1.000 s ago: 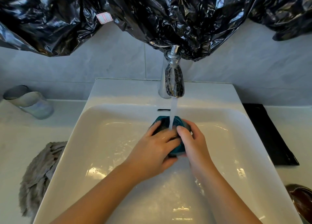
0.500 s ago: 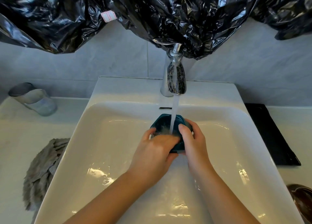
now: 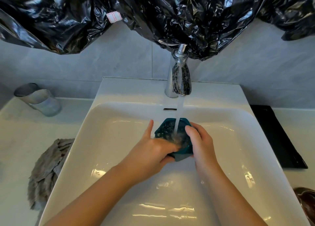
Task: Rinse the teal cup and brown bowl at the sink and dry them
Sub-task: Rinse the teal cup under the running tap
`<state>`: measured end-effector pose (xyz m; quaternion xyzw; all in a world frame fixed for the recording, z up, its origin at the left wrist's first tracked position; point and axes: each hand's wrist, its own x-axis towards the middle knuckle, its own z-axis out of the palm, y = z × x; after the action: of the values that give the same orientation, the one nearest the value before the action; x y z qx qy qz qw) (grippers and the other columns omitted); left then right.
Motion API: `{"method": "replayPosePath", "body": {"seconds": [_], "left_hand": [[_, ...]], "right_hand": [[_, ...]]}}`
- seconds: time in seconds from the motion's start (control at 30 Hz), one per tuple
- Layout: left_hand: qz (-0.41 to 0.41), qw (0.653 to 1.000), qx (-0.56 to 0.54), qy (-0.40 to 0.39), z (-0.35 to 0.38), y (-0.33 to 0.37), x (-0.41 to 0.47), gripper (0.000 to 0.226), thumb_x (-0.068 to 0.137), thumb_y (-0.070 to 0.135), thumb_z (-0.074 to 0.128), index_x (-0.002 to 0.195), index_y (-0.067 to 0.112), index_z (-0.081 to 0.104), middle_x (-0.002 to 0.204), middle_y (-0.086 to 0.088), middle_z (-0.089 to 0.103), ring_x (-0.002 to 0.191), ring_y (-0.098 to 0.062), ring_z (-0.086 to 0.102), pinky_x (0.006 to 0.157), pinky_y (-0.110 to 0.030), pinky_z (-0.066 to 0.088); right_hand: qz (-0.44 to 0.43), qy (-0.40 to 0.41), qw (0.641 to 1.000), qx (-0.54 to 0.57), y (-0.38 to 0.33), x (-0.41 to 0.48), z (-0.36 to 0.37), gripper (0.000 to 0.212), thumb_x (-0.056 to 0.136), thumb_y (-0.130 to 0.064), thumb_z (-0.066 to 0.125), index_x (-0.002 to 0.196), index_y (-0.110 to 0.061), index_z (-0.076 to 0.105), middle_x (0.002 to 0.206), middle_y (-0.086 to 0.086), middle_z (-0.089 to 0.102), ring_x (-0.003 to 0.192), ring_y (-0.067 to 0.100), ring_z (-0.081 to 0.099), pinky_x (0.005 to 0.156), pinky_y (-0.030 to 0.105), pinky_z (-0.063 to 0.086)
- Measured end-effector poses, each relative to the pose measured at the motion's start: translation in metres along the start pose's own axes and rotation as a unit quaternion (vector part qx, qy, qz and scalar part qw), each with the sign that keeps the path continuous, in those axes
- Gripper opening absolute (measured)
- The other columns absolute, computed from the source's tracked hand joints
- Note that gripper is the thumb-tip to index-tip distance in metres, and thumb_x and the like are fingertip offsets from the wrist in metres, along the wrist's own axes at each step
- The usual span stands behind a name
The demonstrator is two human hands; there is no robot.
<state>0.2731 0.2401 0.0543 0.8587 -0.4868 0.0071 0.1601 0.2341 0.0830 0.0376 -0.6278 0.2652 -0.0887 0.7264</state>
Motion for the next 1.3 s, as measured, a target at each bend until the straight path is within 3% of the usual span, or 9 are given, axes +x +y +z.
{"method": "replayPosePath", "body": {"seconds": [0.13,0.2,0.33,0.57,0.7,0.83,0.97,1.17,1.3], "left_hand": [[0.057,0.996,0.043,0.047,0.010,-0.003,0.003,0.006,0.080,0.020,0.071,0.083,0.017,0.068,0.074,0.002,0.070,0.065,-0.018,0.064,0.080,-0.031,0.054],[0.075,0.994,0.044,0.064,0.014,0.001,0.006,0.014,0.089,0.028,0.057,0.086,0.018,0.065,0.077,0.004,0.067,0.068,-0.017,0.061,0.072,-0.030,0.050],[0.126,0.982,0.134,0.052,0.002,-0.014,0.016,0.035,0.093,0.045,0.042,0.080,0.020,0.062,0.078,0.003,0.064,0.076,-0.017,0.060,0.102,-0.033,0.036],[0.072,0.989,0.071,0.106,0.014,0.016,0.030,0.032,0.092,0.039,0.049,0.076,0.013,0.058,0.066,0.001,0.059,0.052,-0.016,0.053,0.050,-0.028,0.040],[-0.077,0.985,-0.088,0.130,0.011,0.026,0.033,0.038,0.088,0.048,0.042,0.078,0.014,0.055,0.069,0.000,0.060,0.058,-0.017,0.055,0.053,-0.032,0.047],[-0.203,0.881,-0.400,0.151,0.016,0.031,0.030,0.045,0.088,0.052,0.037,0.094,0.014,0.059,0.082,0.000,0.065,0.077,-0.019,0.063,0.067,-0.045,0.053],[-0.251,0.756,-0.577,0.180,0.006,0.028,0.030,0.043,0.096,0.046,0.041,0.103,0.012,0.066,0.090,-0.008,0.071,0.085,-0.019,0.069,0.069,-0.032,0.057],[-0.376,0.579,-0.691,0.214,-0.011,0.007,0.034,0.057,0.093,0.052,0.035,0.076,0.016,0.076,0.081,-0.008,0.076,0.079,-0.021,0.073,0.076,-0.035,0.056],[-0.440,0.491,-0.723,0.206,-0.001,-0.003,0.033,0.050,0.092,0.052,0.046,0.093,0.009,0.071,0.096,-0.015,0.073,0.092,-0.031,0.069,0.087,-0.045,0.053]], "right_hand": [[0.041,-0.021,0.998,0.052,-0.002,-0.001,-0.001,0.025,0.093,-0.019,0.060,0.117,-0.023,0.060,0.105,0.009,0.070,0.086,0.018,0.071,0.064,0.031,0.056],[0.064,-0.032,0.994,0.083,-0.003,-0.002,-0.002,0.028,0.093,-0.015,0.058,0.120,-0.019,0.059,0.104,0.012,0.071,0.081,0.019,0.070,0.059,0.029,0.054],[0.058,-0.022,0.995,0.083,-0.006,0.002,-0.009,0.026,0.094,-0.015,0.055,0.119,-0.015,0.064,0.108,0.015,0.071,0.092,0.024,0.069,0.064,0.033,0.055],[0.070,-0.069,0.972,0.213,0.001,-0.001,0.001,0.057,0.083,-0.027,0.062,0.138,-0.018,0.050,0.126,0.024,0.063,0.115,0.040,0.062,0.096,0.049,0.049],[0.095,-0.099,0.948,0.287,-0.001,-0.001,0.001,0.049,0.089,-0.039,0.055,0.134,-0.020,0.054,0.119,0.015,0.069,0.105,0.029,0.069,0.084,0.039,0.057],[0.074,-0.079,0.957,0.270,0.000,-0.003,0.013,0.053,0.084,-0.051,0.046,0.125,-0.019,0.058,0.098,0.008,0.069,0.090,0.023,0.067,0.077,0.037,0.054],[0.082,-0.055,0.975,0.201,-0.008,-0.001,0.019,0.057,0.084,-0.058,0.041,0.109,-0.013,0.067,0.095,0.007,0.074,0.091,0.019,0.071,0.076,0.034,0.055],[0.162,-0.001,0.972,0.168,-0.015,0.004,0.025,0.041,0.098,-0.048,0.044,0.096,-0.016,0.069,0.080,0.002,0.077,0.093,0.024,0.067,0.070,0.035,0.052],[0.176,-0.020,0.970,0.167,-0.023,0.005,0.025,0.029,0.090,-0.041,0.056,0.081,-0.017,0.069,0.077,0.005,0.074,0.087,0.026,0.065,0.074,0.036,0.052]]}}
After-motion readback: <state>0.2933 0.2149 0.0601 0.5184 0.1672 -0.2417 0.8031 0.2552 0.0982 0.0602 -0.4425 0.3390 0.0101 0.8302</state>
